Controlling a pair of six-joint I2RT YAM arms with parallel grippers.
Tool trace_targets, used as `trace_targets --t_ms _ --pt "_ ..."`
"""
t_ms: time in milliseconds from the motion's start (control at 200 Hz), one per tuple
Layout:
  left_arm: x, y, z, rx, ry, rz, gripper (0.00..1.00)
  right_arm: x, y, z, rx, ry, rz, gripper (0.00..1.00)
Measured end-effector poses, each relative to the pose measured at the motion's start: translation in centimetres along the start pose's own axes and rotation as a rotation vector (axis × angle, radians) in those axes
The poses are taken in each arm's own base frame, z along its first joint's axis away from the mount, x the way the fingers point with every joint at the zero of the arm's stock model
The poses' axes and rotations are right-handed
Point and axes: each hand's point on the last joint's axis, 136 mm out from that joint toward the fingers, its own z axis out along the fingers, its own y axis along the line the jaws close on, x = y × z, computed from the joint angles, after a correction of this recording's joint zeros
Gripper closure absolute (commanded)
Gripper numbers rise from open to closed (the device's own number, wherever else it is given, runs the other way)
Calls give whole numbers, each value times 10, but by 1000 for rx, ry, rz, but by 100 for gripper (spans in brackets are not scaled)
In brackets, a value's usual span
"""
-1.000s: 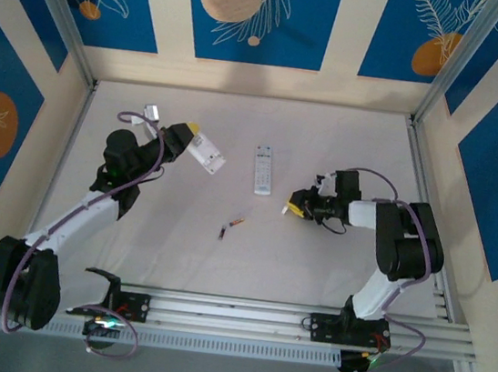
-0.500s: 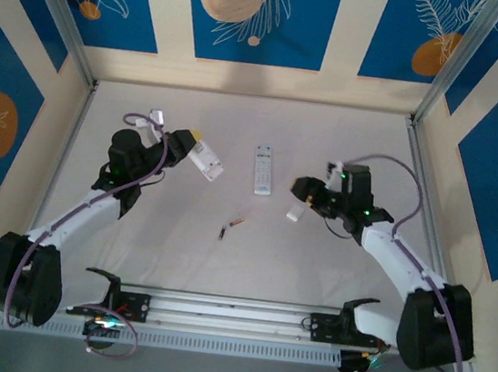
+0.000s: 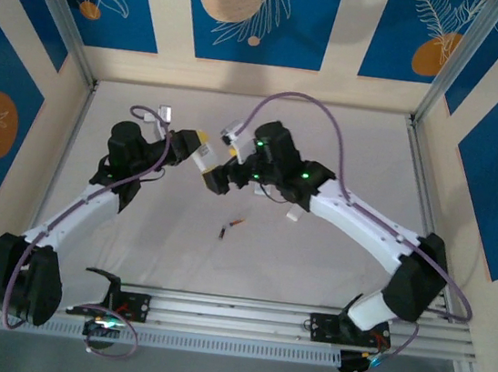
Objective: Load the batteries into the remote control
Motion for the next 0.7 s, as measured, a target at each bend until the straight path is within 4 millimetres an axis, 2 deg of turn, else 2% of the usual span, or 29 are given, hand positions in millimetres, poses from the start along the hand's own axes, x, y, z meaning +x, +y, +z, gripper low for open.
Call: trace_targets --t_ms 140,220,285,320,380,440,475,525,620,660,700 --pt "1 0 1 5 11 -2 100 20 9 28 -15 105 -55 25" --pt "2 0 2 6 18 -5 100 23 5 33 6 129 -53 37" --pt "2 1 2 4 17 -5 100 22 1 34 25 134 -47 52" --pt "1 0 2 5 12 -1 90 20 -1 34 35 132 -43 58" --pt "-1 -2 2 9 6 18 63 18 -3 33 42 126 -39 61" --pt "-2 -3 1 4 7 40 30 17 -4 33 48 124 -72 63" --pt "-1 -2 0 -10 7 49 19 17 -5 33 49 125 -88 63" --pt "0 7 -5 -61 0 65 11 15 -6 33 50 121 -119 65" --pt "-1 15 -24 -193 -10 175 4 16 -12 35 40 123 -191 69" --pt "-4 12 -35 -245 -20 249 2 18 -15 37 28 128 -218 72" --pt "-8 1 -49 -281 -37 353 2 23 -19 40 11 148 -239 73"
